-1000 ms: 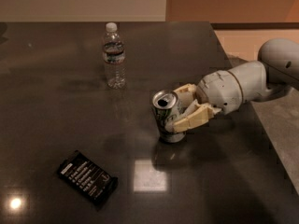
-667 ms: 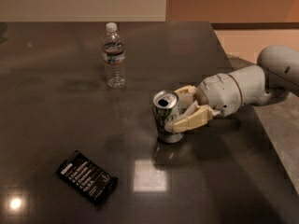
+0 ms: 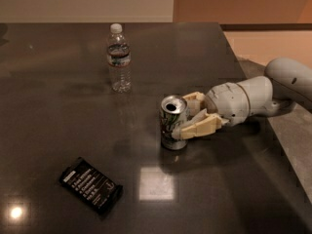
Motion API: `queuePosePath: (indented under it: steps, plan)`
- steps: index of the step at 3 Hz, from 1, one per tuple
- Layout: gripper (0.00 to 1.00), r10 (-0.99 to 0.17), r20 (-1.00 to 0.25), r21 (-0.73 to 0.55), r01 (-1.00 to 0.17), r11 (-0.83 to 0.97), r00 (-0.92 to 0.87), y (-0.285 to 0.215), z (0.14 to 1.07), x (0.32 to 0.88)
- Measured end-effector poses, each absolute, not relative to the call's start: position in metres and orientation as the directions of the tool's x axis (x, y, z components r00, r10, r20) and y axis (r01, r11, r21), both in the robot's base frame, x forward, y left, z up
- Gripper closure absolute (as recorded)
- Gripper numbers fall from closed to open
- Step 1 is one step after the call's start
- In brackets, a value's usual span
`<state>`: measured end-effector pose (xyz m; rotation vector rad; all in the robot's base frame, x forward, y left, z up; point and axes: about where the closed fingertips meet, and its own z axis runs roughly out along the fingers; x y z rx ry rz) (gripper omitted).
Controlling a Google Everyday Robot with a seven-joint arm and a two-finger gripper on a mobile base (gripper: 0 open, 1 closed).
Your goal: Place 7up can upright
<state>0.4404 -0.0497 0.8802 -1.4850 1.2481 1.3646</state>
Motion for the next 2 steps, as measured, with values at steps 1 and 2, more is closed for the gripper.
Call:
queuePosePath:
  steps: [1,2]
  plan:
    - [0.00,-0.166,-0.985,0.084,-0.966,-0.243,-0.044,-0.0479,0.8804,0.4408]
    - [0.00,-0.166,-0.985,0.084,-0.966,-0.243,-0.044,-0.0478,0.8804,0.4408]
